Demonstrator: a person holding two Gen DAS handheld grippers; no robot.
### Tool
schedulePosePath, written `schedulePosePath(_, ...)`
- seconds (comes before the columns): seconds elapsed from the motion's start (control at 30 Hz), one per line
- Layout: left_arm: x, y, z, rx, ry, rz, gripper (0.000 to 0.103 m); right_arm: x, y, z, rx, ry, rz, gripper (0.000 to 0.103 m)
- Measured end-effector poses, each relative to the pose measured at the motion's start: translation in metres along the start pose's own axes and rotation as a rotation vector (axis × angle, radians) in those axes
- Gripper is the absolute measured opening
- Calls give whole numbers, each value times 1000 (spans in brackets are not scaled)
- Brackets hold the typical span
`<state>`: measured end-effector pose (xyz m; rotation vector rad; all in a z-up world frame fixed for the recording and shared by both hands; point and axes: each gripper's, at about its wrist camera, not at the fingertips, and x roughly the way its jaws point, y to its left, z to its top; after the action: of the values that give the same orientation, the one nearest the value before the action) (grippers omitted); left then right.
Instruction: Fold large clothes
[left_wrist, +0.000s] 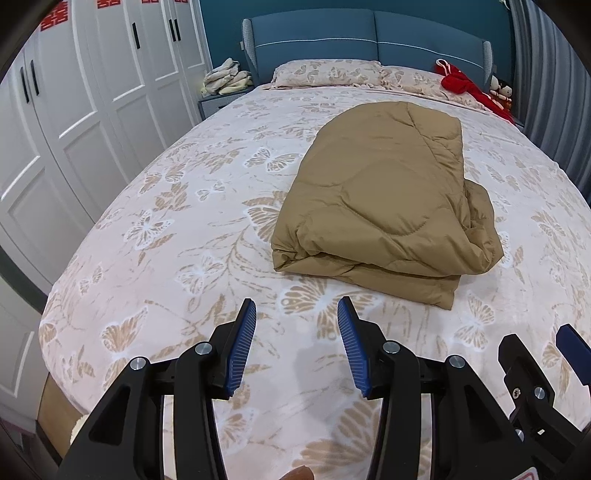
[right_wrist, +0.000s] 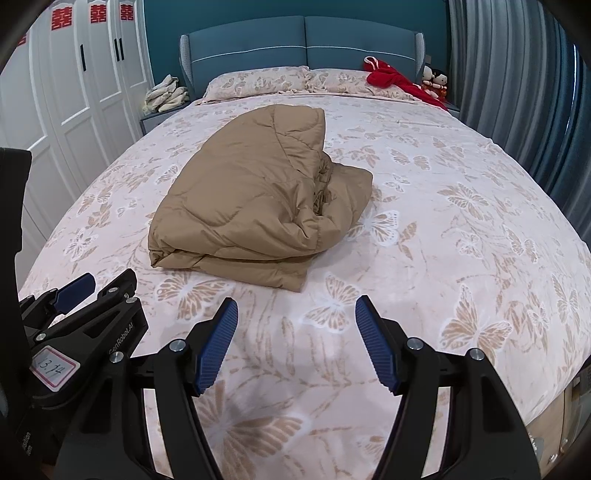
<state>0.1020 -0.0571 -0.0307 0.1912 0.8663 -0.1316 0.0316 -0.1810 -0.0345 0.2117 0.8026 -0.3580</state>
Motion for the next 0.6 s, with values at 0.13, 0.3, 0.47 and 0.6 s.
schedulePosePath(0.13, 0, 1, 0, 0, -1, 0, 46, 0, 0, 0, -2, -1, -1, 64)
schedulePosePath(0.3, 0, 2, 0, 1, -2, 1, 46, 0, 0, 0, -2, 0, -1, 64)
schedulePosePath(0.47, 0, 2, 0, 0, -2, 0, 46, 0, 0, 0, -2, -1, 0, 64)
schedulePosePath(0.6, 0, 3, 0, -3, -1, 7, 46, 0, 1, 0, -3, 0, -1, 64)
